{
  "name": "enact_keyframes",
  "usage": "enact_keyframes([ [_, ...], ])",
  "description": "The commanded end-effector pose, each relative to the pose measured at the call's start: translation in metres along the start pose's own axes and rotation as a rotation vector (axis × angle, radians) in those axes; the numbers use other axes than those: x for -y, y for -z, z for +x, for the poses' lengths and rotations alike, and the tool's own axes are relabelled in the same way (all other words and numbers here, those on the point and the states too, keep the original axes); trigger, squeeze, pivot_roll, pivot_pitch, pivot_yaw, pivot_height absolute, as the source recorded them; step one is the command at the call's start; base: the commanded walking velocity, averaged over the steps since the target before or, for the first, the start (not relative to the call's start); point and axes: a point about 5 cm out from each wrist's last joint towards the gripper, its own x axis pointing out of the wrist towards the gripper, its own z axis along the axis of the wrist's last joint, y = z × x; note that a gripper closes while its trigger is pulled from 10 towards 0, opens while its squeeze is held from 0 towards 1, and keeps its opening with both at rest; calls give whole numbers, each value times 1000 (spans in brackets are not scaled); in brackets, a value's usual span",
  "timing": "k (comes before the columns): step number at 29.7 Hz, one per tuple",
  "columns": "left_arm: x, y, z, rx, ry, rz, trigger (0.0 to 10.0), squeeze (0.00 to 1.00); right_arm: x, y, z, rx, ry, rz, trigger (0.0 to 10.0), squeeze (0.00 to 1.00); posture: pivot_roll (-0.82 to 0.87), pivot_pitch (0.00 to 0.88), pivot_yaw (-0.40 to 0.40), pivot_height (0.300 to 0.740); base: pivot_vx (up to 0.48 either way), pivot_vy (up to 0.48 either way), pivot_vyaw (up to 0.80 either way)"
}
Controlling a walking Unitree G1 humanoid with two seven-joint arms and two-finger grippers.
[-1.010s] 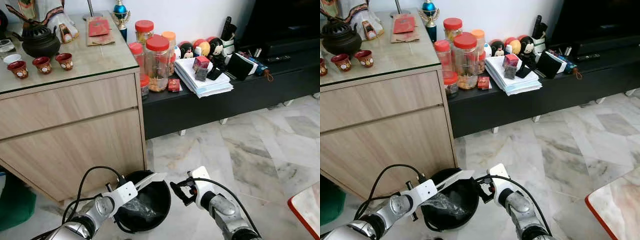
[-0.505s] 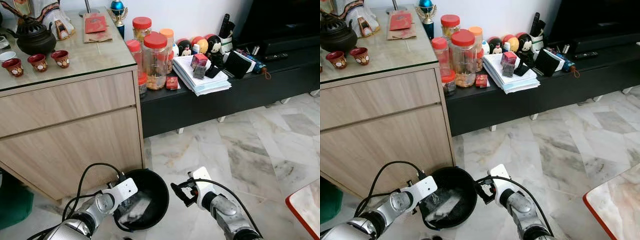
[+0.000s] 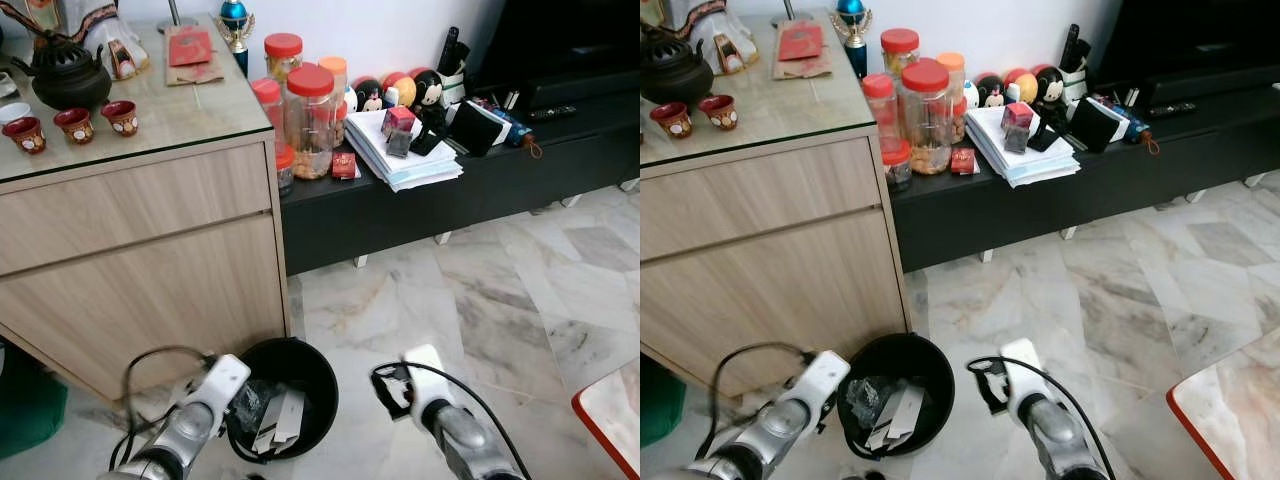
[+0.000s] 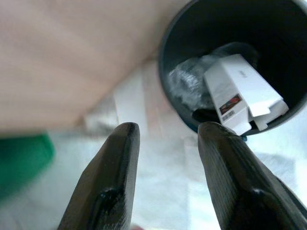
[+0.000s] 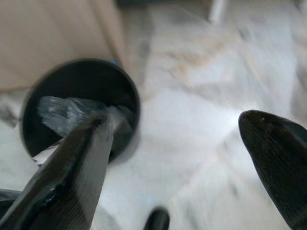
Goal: Picking trash to rubbish bin
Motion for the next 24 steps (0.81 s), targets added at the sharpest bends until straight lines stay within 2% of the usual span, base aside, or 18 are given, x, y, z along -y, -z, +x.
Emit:
enact_keyframes([
  [1,-7,12,-3,-27,-72,-100,10000,0,8,11,-4,-34,75,98,10000,0,-44,62,5,740,0,0,0],
  [3,-15,25,-7,-40,-146,-173,10000,0,12,23,-10,-63,127,178,10000,0,-41,50,20,740,0,0,0],
  [4,-15,25,-7,-40,-146,-173,10000,0,12,23,-10,-63,127,178,10000,0,-41,50,20,740,0,0,0],
  [5,-21,32,-10,-42,-191,-222,10000,0,12,31,-13,-81,147,215,10000,0,-41,42,26,740,0,0,0],
  [6,-22,35,-11,-42,-204,-236,10000,0,12,33,-14,-87,153,225,10000,0,-41,41,27,740,0,0,0],
  [11,-20,48,-14,-85,-215,-273,10000,0,9,44,-18,-121,181,260,10000,0,-59,23,41,740,0,0,0],
  [15,-14,55,-16,-124,-205,-266,10000,0,5,48,-18,-136,171,274,10000,0,-69,13,47,740,0,0,0],
  [24,-12,48,-14,-86,-185,-271,10000,0,4,48,-18,-133,185,299,10000,0,-73,0,63,740,0,0,0],
])
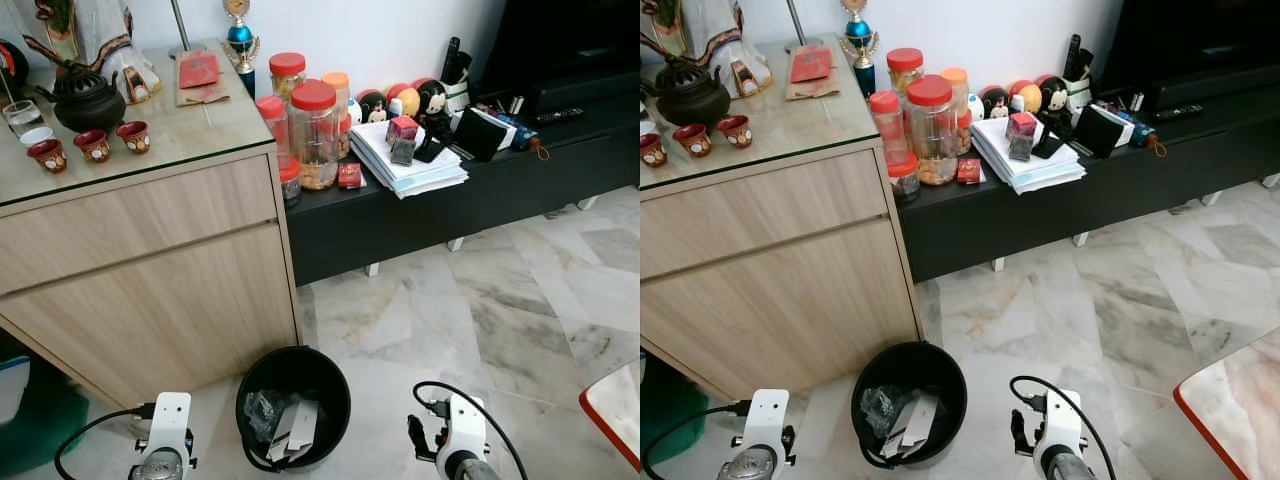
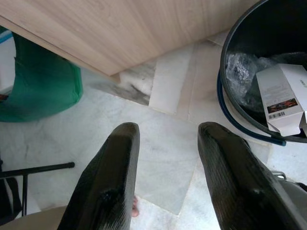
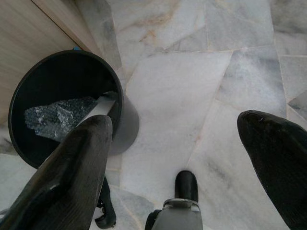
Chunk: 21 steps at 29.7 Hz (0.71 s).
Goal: Picking trash to rubbish bin
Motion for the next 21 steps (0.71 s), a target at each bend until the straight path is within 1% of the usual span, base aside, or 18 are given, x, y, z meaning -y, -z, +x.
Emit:
enact_keyframes([
  [1,-2,-1,0,-1,0,-6,10000,0,-1,3,0,-9,9,24,10000,0,-88,0,76,740,-292,0,0],
  [7,-3,-8,2,13,4,-2,10000,0,-1,1,0,2,16,40,10000,0,-87,0,77,740,-309,0,0],
  [10,-3,-8,2,15,2,-5,10000,0,0,2,0,2,17,39,10000,0,-87,0,77,740,-311,0,0],
  [11,-4,-7,2,11,-3,-10,10000,0,1,4,-1,-7,19,37,10000,0,-67,0,60,740,-311,0,0],
  [13,-5,-6,2,8,-11,-21,10000,0,2,7,-2,-22,21,32,10000,0,-67,0,60,740,-315,0,0],
  [17,-6,-6,2,8,-12,-19,10000,0,1,8,-2,-29,20,26,10000,0,-61,0,52,740,-315,0,0],
  [21,-9,-4,2,2,-25,-25,10000,0,-5,1,1,-15,10,25,10000,0,-58,0,53,740,-312,0,0],
])
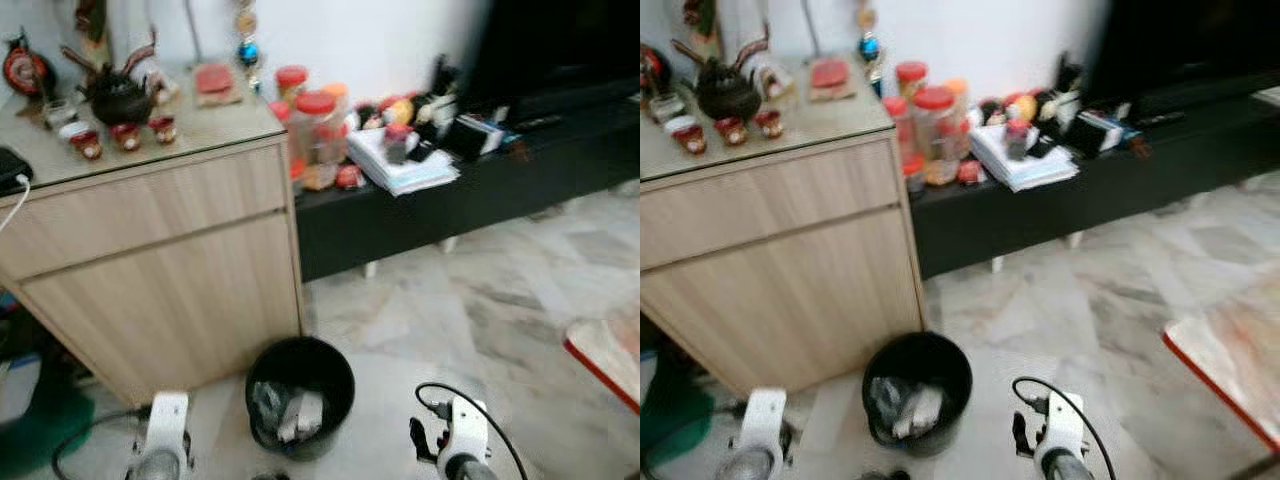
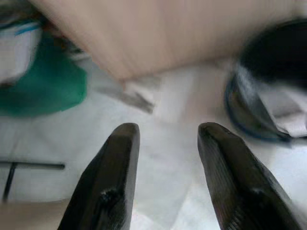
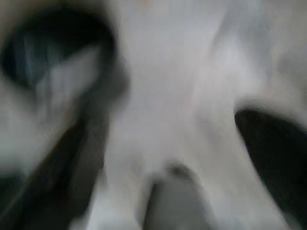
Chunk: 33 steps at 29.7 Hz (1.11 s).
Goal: Picking trash to rubbish bin
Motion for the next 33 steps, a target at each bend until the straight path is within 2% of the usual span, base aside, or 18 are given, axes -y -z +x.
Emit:
enact_keyframes([
  [1,-11,36,-10,-125,-31,-1,10000,0,-12,-24,7,73,-31,-7,10000,0,-58,0,53,740,-315,0,0],
  [11,-7,35,-9,-120,-19,3,10000,0,-13,-26,7,84,-36,-7,10000,0,-58,0,51,740,-315,0,0],
  [20,0,31,-8,-108,6,10,10000,0,-11,-24,6,82,-29,-13,10000,0,-52,0,38,740,-65,0,0],
  [27,19,9,-4,-13,104,63,10000,0,-9,-30,7,106,-17,-16,10000,0,-55,0,37,740,0,0,0],
  [33,27,-3,-1,10,141,79,10000,0,-8,-32,7,112,1,-7,10000,0,-66,0,45,740,0,0,0],
])
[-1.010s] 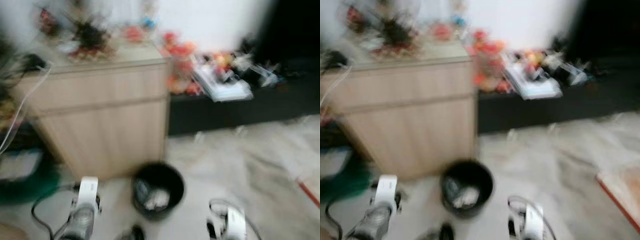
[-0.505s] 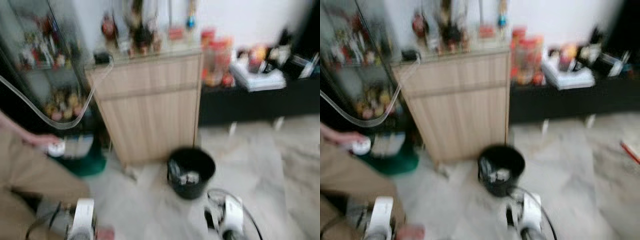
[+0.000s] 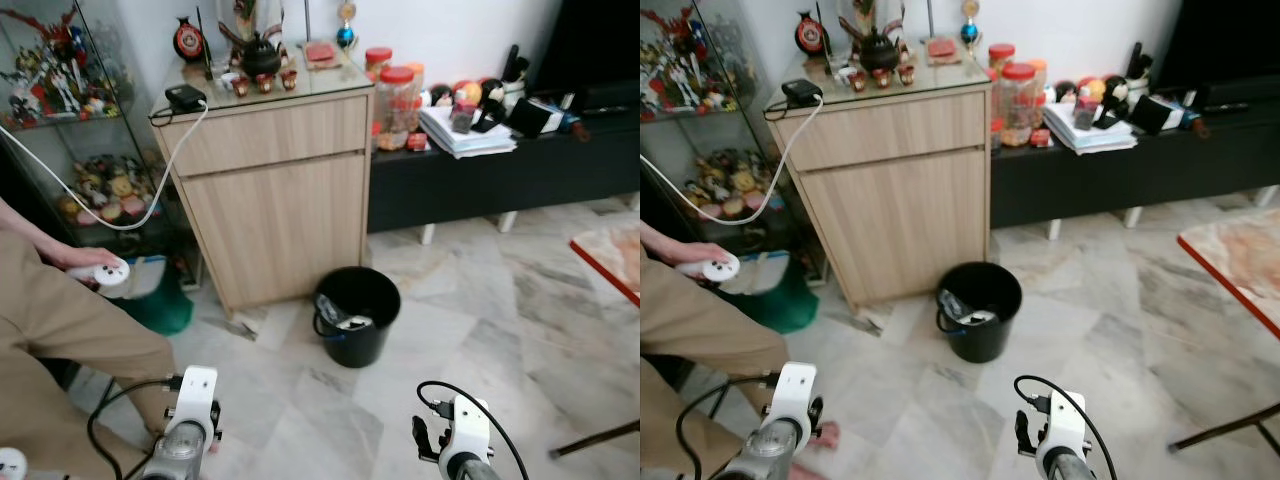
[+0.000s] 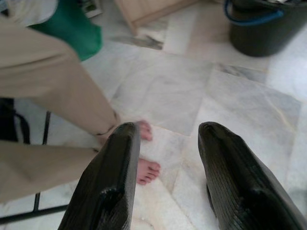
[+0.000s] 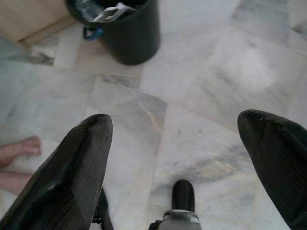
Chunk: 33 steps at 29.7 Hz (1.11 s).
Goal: Picking trash to rubbish bin
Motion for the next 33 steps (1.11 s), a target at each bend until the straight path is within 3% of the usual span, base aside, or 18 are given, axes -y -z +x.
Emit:
enact_keyframes([
  [1,-1,-4,1,2,3,7,10000,0,-3,-4,1,15,0,9,10000,0,-66,0,45,740,0,0,0],
  [10,-1,1,0,-23,1,16,10000,0,3,2,-1,-8,34,9,10000,0,-70,0,45,740,0,0,0],
  [17,-8,12,-3,-44,-16,10,10000,0,2,8,-2,-32,37,10,10000,0,-70,0,53,740,0,0,-800],
  [33,-10,13,-3,-41,-15,18,10000,0,-1,9,-2,-34,31,-1,10000,0,-76,0,60,740,0,0,-800],
])
